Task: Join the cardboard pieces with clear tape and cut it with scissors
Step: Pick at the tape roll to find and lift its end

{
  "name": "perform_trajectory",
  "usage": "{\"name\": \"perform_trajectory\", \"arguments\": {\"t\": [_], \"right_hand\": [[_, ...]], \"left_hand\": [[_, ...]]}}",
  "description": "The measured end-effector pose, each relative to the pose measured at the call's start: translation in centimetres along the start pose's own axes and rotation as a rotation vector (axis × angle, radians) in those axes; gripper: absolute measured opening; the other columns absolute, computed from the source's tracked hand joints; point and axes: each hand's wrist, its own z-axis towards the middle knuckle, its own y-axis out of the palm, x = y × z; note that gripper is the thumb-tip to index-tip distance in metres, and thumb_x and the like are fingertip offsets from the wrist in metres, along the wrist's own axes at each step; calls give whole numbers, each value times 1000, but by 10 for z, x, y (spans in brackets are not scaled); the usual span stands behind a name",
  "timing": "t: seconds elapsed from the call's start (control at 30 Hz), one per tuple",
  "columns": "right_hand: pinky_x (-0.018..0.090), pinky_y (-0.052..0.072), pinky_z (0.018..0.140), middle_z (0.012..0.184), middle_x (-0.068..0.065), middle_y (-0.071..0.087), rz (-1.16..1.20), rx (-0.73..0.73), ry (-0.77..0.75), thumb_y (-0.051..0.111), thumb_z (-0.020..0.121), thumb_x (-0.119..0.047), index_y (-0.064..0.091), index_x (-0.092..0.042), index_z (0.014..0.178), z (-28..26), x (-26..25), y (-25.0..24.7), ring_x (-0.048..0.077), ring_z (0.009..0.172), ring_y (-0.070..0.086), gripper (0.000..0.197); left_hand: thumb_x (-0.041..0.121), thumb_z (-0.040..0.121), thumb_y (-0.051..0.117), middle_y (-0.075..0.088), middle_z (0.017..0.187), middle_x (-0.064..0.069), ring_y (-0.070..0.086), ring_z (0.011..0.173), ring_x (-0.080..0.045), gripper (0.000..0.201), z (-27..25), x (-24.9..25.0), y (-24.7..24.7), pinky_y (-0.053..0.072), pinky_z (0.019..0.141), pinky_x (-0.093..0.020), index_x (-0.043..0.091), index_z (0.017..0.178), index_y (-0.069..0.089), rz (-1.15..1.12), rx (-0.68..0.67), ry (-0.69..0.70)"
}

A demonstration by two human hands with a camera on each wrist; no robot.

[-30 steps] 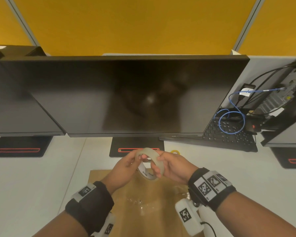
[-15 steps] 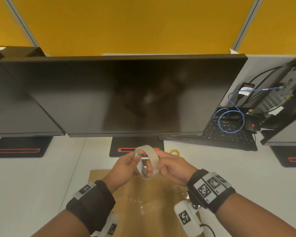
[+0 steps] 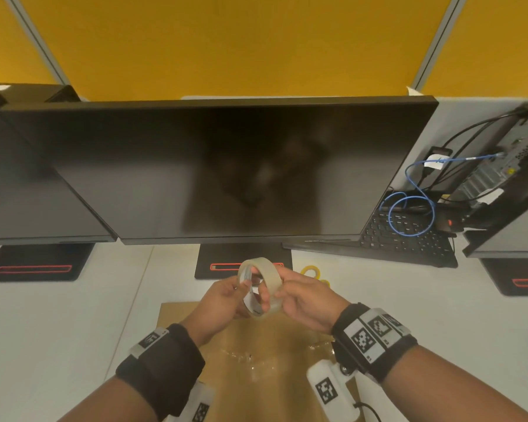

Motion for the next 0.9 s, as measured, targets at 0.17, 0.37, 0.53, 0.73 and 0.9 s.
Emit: {"name": "perform_trajectory", "arguments": {"t": [0.17, 0.37, 0.53, 0.73, 0.9], "right_hand": [[29, 49, 81, 76, 8, 58, 5, -5, 9, 41, 86, -6, 47, -8, 128, 0, -2, 2, 21, 79, 56, 43], [31, 50, 80, 80, 7, 60, -6, -47, 3, 39, 81, 2, 47, -12, 128, -3, 1, 3, 21, 81, 60, 50], [34, 50, 84, 86, 7, 61, -61, -92, -9, 39, 81, 5, 43, -11, 132, -5, 1, 4, 22, 86, 61, 53], [28, 48, 84, 85, 5, 63, -138, -98, -25, 38, 76, 11, 34, -7, 139, -6, 2, 4, 20, 89, 61, 66], [31, 48, 90, 83, 10, 63, -139, -76, -21, 38, 75, 11, 38, -5, 138, -5, 4, 2, 29, 91, 58, 65]], "left_hand": [[29, 101, 36, 64, 66, 2, 66, 60, -9, 45, -2, 0, 2, 51, 58, -16, 20, 69, 67, -56, 4, -70], [26, 102, 36, 62, 62, 1, 63, 57, -9, 37, -4, 0, 1, 54, 60, -19, 13, 83, 65, -69, -11, -130], [31, 100, 38, 62, 85, -19, 66, 76, -27, 43, -3, -5, 1, 58, 67, -29, -5, 100, 61, -94, -25, -161], [31, 101, 38, 67, 79, -10, 70, 68, -17, 37, -3, -3, -1, 56, 76, -30, 6, 97, 64, -47, -33, -163], [32, 100, 40, 70, 70, 3, 69, 61, -10, 27, -4, -1, 0, 58, 66, -25, 16, 107, 62, -20, 21, -126]]}}
